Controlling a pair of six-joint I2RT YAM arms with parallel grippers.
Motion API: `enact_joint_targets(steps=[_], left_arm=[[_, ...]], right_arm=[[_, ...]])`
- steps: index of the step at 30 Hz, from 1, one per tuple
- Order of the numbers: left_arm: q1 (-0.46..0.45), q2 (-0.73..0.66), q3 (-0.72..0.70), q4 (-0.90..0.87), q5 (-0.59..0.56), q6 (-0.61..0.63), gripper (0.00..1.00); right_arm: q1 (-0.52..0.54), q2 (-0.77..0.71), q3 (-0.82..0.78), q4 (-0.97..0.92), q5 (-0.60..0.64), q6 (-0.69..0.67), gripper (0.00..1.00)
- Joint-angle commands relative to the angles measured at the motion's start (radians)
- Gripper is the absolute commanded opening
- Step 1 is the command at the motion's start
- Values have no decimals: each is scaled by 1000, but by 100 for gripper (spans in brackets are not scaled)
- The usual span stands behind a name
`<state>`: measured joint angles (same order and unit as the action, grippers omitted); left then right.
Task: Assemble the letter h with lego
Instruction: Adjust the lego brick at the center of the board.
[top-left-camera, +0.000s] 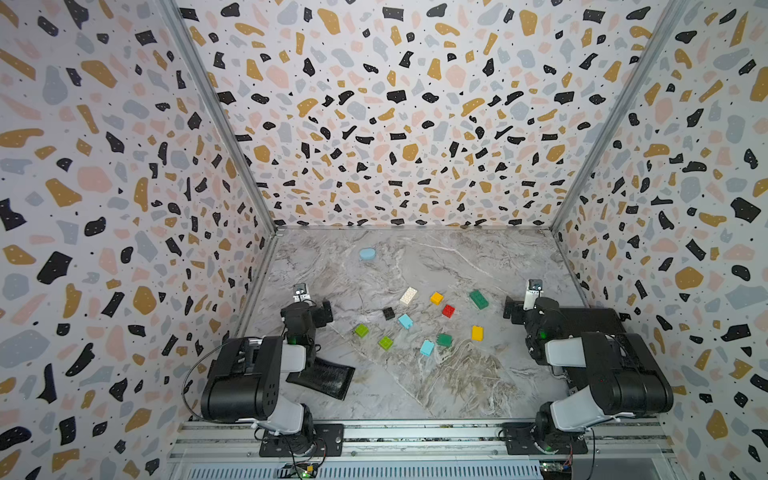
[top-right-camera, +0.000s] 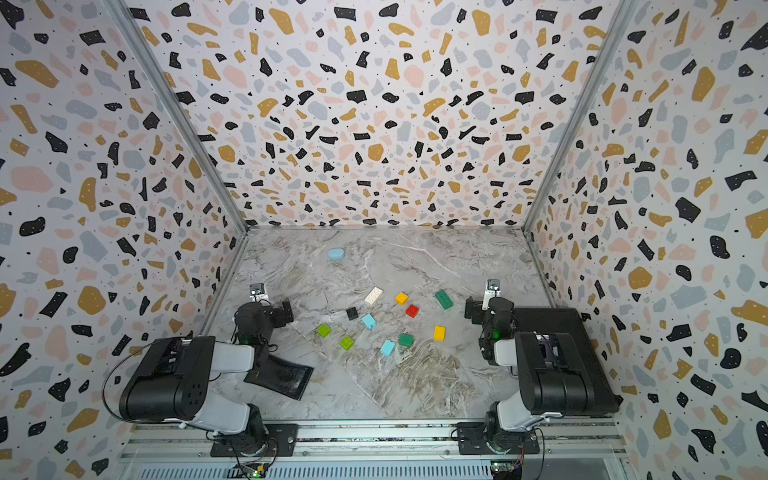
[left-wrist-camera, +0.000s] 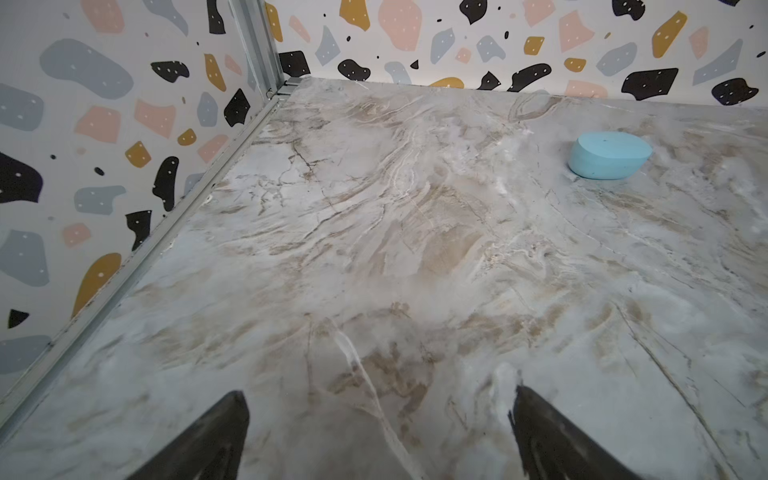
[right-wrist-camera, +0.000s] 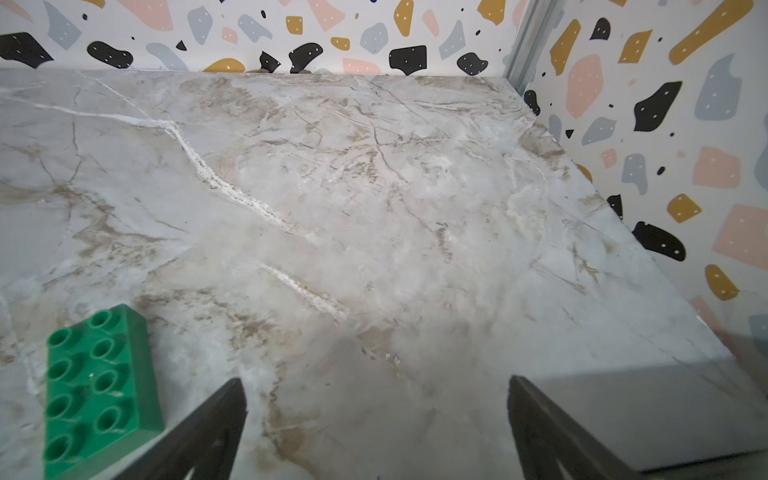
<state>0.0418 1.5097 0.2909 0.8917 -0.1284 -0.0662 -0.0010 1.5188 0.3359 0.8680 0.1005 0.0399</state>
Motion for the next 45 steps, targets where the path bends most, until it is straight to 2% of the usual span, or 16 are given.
enact_joint_targets(steps=[1, 8, 9, 11, 14, 16, 17, 18, 19, 23, 25, 26, 27, 28, 32, 45], left_arm=[[-10, -13, -6, 58, 62, 34, 99], [-10, -13, -16, 78, 59, 34, 99], [-10, -18, -41, 119, 19, 18, 99], [-9, -18, -116, 250, -136, -46, 99], [1, 26, -140, 352, -135, -52, 99], [3, 18, -112, 282, -97, -40, 99], [1, 8, -64, 177, -50, -23, 99], [1, -4, 12, 22, 48, 19, 99], [5, -22, 42, -48, 93, 30, 99], [14, 3, 19, 31, 111, 26, 99], [17, -9, 30, -8, 92, 17, 99], [17, -10, 28, -7, 92, 17, 99], [17, -7, 26, 4, 92, 17, 99], [17, -5, 24, 12, 92, 17, 99], [17, -5, 24, 12, 90, 14, 99], [17, -6, 24, 11, 84, 13, 99]], right_arm=[[-3, -3, 18, 11, -2, -7, 100], [-4, -3, 18, 11, -2, -6, 100], [-4, -3, 18, 12, -2, -6, 100], [-4, -6, 12, 21, -9, -7, 100], [-3, -13, -62, 155, -17, -12, 100], [-4, -12, -145, 313, 62, 17, 100], [-3, -3, -187, 401, 119, 40, 100], [-5, 21, -232, 489, 167, 66, 100], [-8, 47, -243, 558, 155, 64, 100], [-8, 18, -166, 406, 135, 50, 100], [-8, -21, 26, -15, 76, 39, 100], [-5, -7, 47, -64, 33, 12, 100], [-5, 3, -10, 72, 36, 13, 100], [-5, -8, -22, 88, 57, 24, 100], [-4, -7, 19, 3, 14, 4, 100], [-5, -3, 20, 6, 7, 1, 100]])
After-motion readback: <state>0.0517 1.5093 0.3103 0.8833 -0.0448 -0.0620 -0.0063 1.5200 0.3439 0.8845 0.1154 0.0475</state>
